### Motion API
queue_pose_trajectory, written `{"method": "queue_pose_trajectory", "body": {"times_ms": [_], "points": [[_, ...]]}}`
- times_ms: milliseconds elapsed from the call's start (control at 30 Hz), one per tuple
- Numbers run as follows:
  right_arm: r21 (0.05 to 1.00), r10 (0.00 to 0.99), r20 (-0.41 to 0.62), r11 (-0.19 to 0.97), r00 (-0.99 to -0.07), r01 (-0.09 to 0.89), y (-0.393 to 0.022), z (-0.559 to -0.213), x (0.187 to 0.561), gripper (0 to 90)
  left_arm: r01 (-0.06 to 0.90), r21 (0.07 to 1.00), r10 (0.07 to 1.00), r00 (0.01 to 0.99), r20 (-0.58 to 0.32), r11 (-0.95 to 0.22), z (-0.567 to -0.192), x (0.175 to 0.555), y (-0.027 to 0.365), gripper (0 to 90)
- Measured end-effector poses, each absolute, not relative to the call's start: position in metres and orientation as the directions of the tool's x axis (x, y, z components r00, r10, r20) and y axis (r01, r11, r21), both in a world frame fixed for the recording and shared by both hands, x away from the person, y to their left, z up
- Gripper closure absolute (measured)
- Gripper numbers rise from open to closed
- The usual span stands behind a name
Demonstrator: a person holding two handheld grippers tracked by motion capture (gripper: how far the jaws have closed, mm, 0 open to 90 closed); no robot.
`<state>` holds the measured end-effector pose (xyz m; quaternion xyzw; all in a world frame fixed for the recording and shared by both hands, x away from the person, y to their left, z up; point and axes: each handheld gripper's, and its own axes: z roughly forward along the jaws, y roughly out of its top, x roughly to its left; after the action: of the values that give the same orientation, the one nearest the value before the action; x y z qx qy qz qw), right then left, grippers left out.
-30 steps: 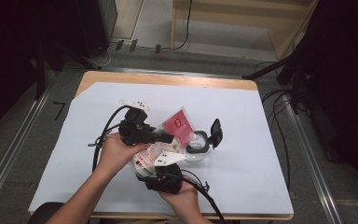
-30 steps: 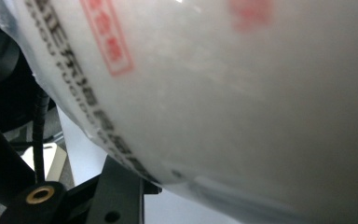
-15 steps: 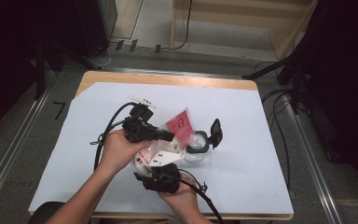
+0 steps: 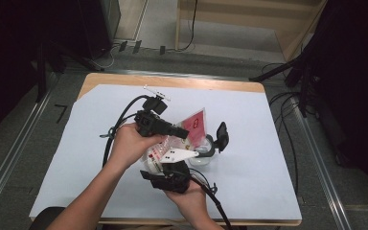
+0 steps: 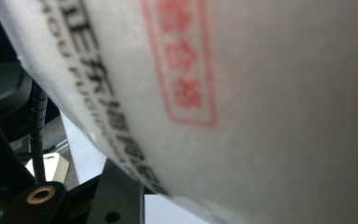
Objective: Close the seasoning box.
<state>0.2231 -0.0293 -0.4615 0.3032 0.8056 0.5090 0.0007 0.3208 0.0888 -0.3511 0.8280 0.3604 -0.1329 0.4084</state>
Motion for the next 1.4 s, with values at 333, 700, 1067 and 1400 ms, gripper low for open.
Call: {"method": "queue_pose_trajectory", "body": {"times_ms": [333, 700, 1067, 1400], "points": [[0.814, 0.507, 0.241, 0.359, -0.827, 0.457, -0.022, -0.468, 0.221, 60.2, 0.724, 0.577, 0.522, 0.681, -0.514, -0.377, -0.360, 0.320, 0.091, 80.6], [0.806, 0.473, 0.356, 0.281, -0.806, 0.521, -0.031, -0.464, 0.229, 60.9, 0.716, 0.594, 0.495, 0.690, -0.528, -0.365, -0.355, 0.318, 0.096, 72.2], [0.821, 0.470, 0.310, 0.307, -0.827, 0.482, -0.028, -0.459, 0.225, 59.9, 0.699, 0.610, 0.533, 0.700, -0.475, -0.374, -0.351, 0.312, 0.095, 78.9], [0.815, 0.451, 0.360, 0.275, -0.817, 0.510, -0.029, -0.451, 0.229, 61.5, 0.676, 0.634, 0.536, 0.716, -0.447, -0.376, -0.344, 0.312, 0.092, 74.5]]}}
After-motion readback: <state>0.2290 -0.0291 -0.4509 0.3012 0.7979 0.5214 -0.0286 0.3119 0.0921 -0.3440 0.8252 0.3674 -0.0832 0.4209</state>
